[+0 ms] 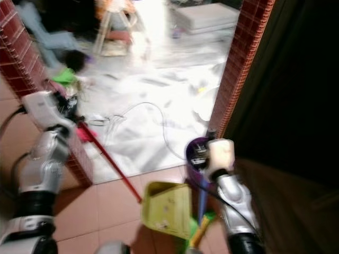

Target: Sweep floor

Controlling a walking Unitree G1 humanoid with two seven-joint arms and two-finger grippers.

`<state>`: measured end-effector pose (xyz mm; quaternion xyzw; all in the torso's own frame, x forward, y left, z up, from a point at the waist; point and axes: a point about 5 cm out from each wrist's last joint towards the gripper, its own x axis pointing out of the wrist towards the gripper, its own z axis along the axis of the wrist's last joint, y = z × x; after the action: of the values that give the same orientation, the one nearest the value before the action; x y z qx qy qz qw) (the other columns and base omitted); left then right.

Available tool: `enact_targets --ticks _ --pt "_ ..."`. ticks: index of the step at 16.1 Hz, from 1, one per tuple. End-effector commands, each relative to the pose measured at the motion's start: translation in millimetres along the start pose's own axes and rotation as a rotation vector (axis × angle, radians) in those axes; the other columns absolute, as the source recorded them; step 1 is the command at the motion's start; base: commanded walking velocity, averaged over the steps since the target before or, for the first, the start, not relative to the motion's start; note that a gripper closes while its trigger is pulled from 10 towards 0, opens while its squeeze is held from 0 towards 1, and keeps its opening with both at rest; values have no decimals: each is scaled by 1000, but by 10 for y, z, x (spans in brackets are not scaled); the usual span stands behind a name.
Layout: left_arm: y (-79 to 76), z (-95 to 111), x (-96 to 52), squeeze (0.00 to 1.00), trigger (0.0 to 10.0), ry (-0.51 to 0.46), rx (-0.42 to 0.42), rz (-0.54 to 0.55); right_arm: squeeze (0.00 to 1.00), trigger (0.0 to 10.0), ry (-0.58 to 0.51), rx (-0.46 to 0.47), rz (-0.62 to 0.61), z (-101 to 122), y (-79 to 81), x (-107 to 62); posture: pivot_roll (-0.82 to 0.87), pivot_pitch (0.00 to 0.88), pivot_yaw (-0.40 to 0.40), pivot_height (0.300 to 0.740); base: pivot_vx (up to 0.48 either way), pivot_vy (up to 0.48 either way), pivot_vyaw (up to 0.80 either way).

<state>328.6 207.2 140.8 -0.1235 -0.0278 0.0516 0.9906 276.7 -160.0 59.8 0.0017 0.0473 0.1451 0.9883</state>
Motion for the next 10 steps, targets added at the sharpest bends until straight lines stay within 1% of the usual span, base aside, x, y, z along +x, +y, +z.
enact_targets --ticks 1,4,5,6,10 --pt "-84 182 33 0 10000 -83 20 -33 0 10000 30 0 -18 -38 -71 -23 -96 0 20 740 0 0 -463" --pt "-93 285 67 0 10000 -131 1 -38 0 10000 38 -26 -15 -45 -89 -28 -95 0 12 740 0 0 -440" --pt "-117 339 81 0 10000 -154 -20 -65 0 10000 49 -36 -25 -58 -121 -41 -98 0 13 740 0 0 -800" --pt "-133 365 86 0 10000 -162 -18 -80 0 10000 51 -36 -28 -60 -134 -42 -100 0 14 740 0 0 -800" --pt "-138 435 120 0 10000 -192 -15 -87 0 10000 52 -43 -36 -55 -142 -32 -103 0 19 740 0 0 -800"
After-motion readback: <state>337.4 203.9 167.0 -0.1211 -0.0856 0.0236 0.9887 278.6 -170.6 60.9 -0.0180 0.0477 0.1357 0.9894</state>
